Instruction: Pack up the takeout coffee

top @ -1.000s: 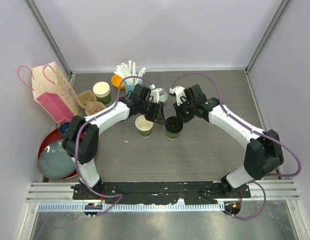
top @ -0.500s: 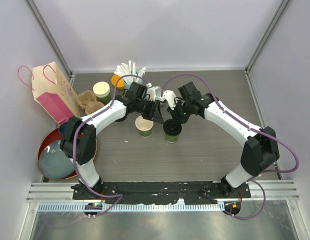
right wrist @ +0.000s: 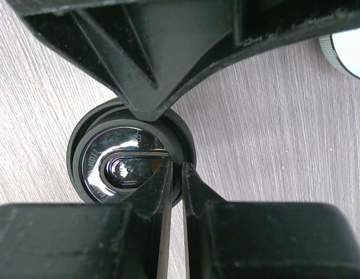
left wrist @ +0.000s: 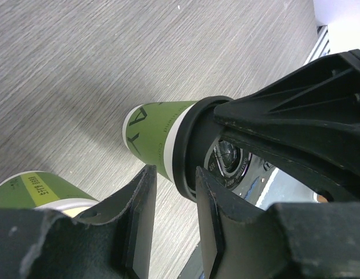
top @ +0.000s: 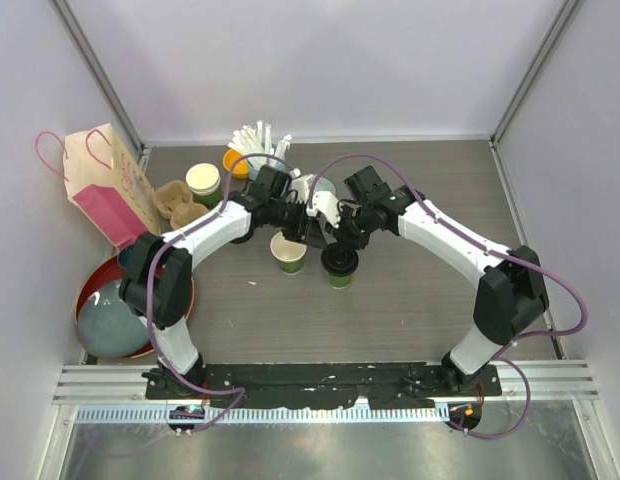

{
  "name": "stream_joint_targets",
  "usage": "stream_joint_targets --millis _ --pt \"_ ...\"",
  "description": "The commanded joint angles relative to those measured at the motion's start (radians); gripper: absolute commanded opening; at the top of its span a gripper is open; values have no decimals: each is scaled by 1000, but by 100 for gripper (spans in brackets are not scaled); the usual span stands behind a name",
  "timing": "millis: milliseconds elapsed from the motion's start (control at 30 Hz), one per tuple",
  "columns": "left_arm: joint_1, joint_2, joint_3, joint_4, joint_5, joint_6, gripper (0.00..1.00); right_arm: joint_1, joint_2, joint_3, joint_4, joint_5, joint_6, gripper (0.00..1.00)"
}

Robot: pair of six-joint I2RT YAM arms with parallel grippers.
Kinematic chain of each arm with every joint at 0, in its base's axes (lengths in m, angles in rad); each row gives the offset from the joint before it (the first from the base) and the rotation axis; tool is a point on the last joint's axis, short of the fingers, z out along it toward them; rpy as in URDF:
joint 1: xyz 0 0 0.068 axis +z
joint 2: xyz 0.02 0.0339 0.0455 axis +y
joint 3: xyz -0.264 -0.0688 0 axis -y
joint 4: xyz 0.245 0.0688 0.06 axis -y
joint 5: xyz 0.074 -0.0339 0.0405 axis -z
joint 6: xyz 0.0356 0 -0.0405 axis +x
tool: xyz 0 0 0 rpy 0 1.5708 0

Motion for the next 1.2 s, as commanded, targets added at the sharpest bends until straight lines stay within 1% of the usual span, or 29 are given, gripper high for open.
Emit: stream_joint_targets --millis 0,67,100,200,333,633,700,733,767,833,867,967,1000,1100,1167 --pt "8 -55 -13 29 35 -18 36 1 -22 25 33 -17 -46 21" --pt "9 -57 -16 31 35 -21 36 1 -28 25 33 -14 -34 31" --pt "8 -58 -19 35 37 -23 36 3 -36 26 31 -14 -29 39" --pt "8 -52 -24 41 43 -29 35 3 -46 37 33 -13 -3 49" --pt "8 -43 -29 48 53 -44 34 3 -69 54 36 0 18 53" --pt "9 -71 -30 45 49 -37 33 1 -137 78 53 98 74 57" --pt "9 -77 -30 37 44 -32 32 0 -160 72 68 115 116 58" --pt "9 -80 -33 32 41 -29 32 0 -164 72 79 137 156 59" --pt "12 -84 -39 31 38 -24 32 1 -171 72 102 189 277 59" --pt "12 -100 -48 29 27 -24 31 1 -189 63 117 251 421 59" --pt "14 -104 -56 29 26 -24 31 1 -195 55 119 307 590 59" --pt "14 -109 -59 31 24 -26 31 1 -230 -17 109 380 785 57" --pt "12 -107 -61 32 24 -26 31 1 -246 -73 116 380 872 57" --pt "12 -98 -72 40 24 -32 30 1 -309 -190 181 371 981 56" --pt "11 -89 -87 57 27 -41 30 1 -344 -230 217 366 1008 55"
